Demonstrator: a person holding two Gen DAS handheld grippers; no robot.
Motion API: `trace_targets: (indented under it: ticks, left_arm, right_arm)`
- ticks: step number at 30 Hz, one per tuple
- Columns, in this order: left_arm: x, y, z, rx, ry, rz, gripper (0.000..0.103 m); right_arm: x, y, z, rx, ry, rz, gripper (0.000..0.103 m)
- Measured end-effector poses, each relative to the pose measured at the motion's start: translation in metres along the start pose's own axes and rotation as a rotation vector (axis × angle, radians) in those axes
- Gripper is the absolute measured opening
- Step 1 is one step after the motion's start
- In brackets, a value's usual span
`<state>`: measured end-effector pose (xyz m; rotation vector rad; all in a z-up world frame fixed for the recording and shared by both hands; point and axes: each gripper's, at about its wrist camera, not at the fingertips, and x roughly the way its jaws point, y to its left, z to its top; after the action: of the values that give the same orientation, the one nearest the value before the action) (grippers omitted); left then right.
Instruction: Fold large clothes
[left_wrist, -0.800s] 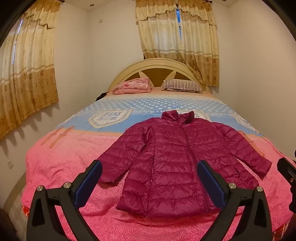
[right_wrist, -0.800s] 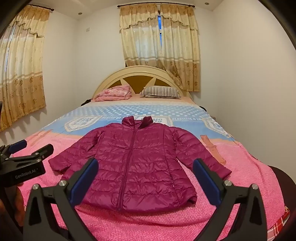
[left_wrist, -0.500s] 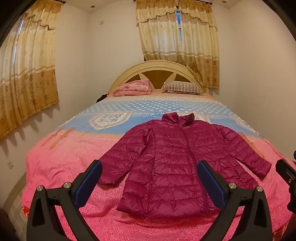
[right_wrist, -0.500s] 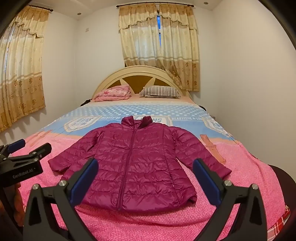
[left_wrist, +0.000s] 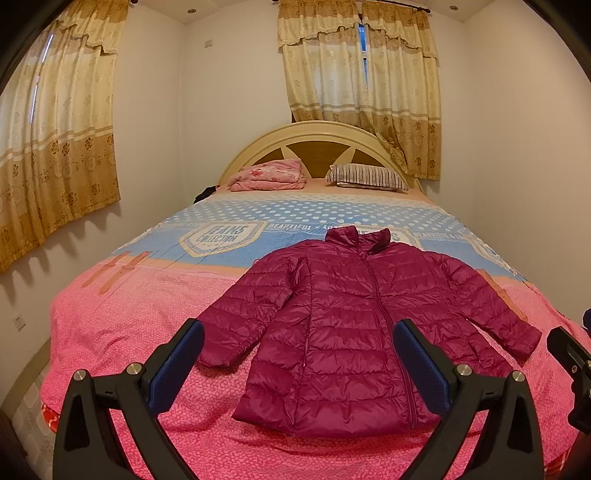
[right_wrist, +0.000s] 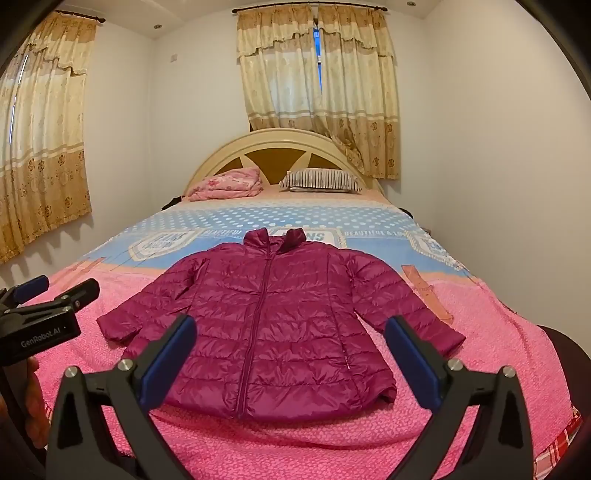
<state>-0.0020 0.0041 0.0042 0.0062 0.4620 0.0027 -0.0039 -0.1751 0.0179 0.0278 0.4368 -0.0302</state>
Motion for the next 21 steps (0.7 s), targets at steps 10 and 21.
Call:
trace_targets:
  ticks: [10, 21]
  left_arm:
    - [0.0011, 0.002, 0.0003, -0.009, -0.004, 0.012, 0.102]
    - [0.0022, 0.0056, -0.001, -0.019, -0.008, 0.016, 0.102]
  right_arm:
    - [0.004, 0.002, -0.0057, 0.009, 0.005, 0.006, 0.103]
    - [0.004, 0.0014, -0.0047, 0.009, 0.007, 0.007, 0.103]
